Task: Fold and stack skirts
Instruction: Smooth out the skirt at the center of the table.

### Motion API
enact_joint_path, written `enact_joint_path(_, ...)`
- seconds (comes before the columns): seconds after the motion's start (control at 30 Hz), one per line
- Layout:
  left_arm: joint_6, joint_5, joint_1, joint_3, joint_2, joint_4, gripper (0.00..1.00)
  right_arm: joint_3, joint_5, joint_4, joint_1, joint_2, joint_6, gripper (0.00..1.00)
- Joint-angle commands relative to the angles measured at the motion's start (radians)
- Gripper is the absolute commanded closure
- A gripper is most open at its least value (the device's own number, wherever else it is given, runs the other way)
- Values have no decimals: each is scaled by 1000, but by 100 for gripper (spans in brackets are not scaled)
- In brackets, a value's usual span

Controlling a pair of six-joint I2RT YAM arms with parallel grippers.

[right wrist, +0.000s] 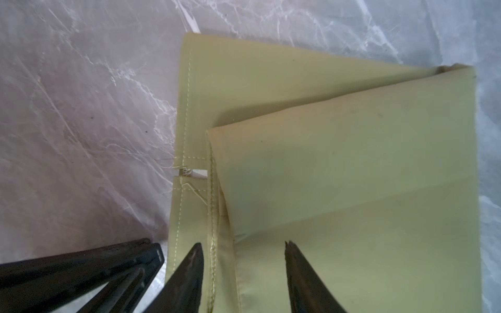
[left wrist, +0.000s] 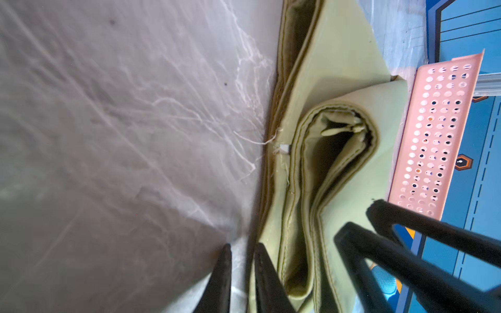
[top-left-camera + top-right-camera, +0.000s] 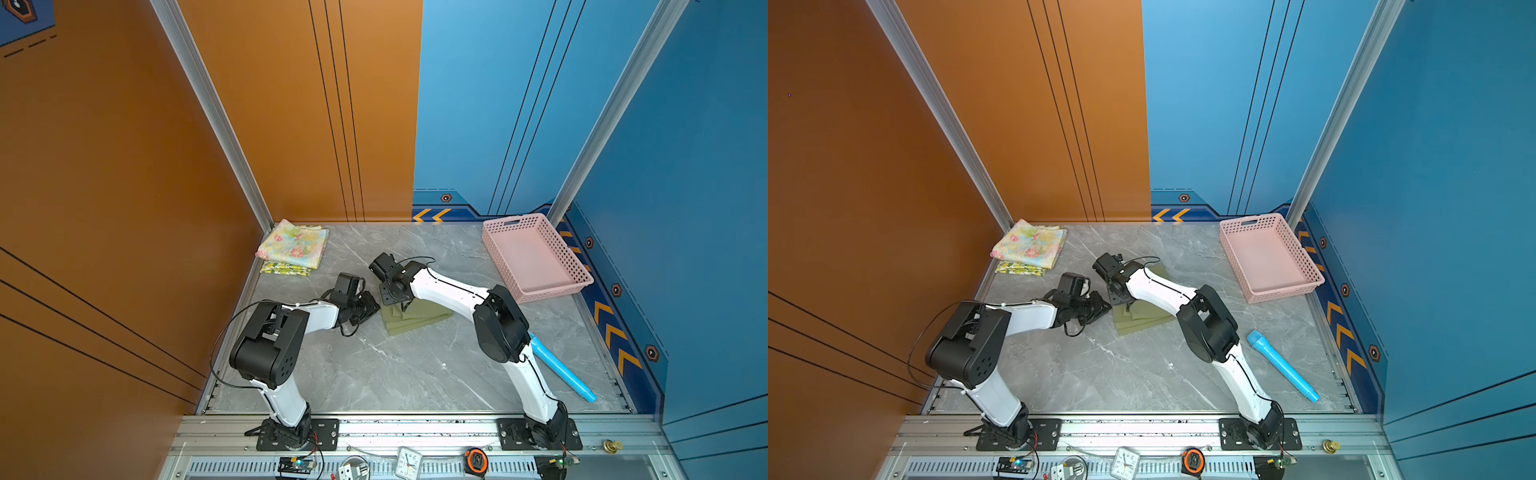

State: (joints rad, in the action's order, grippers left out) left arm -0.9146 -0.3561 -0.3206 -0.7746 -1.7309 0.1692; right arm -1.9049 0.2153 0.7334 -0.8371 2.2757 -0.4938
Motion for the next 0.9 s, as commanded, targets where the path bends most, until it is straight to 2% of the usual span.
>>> enact_joint_path(0.0, -12, -15, 9, -12, -18, 15, 84, -29, 32, 50, -8, 23, 9, 51)
enact_joint_path(0.27, -18, -5, 13, -4, -27, 28, 89, -56, 35, 69, -14, 71, 8, 54)
enact_joint_path(0.37, -23, 1, 12, 0, -33, 35, 90, -60, 40, 73, -11, 87, 5, 61)
enact_joint_path(0.47, -26, 3, 9, 1, -39, 40, 91, -59, 50, 73, -4, 91, 0, 76)
enact_joint_path(0.5, -27, 3, 6, -1, -41, 42, 92, -57, 56, 73, -2, 89, 0, 85)
enact_joint_path(0.6, -24, 7, -1, -4, -52, 43, 94, -61, 60, 71, 8, 75, -1, 98)
enact_joint_path(0.87, -6, 32, -29, -17, -93, 44, 100, -50, 9, 72, 27, 19, -7, 100)
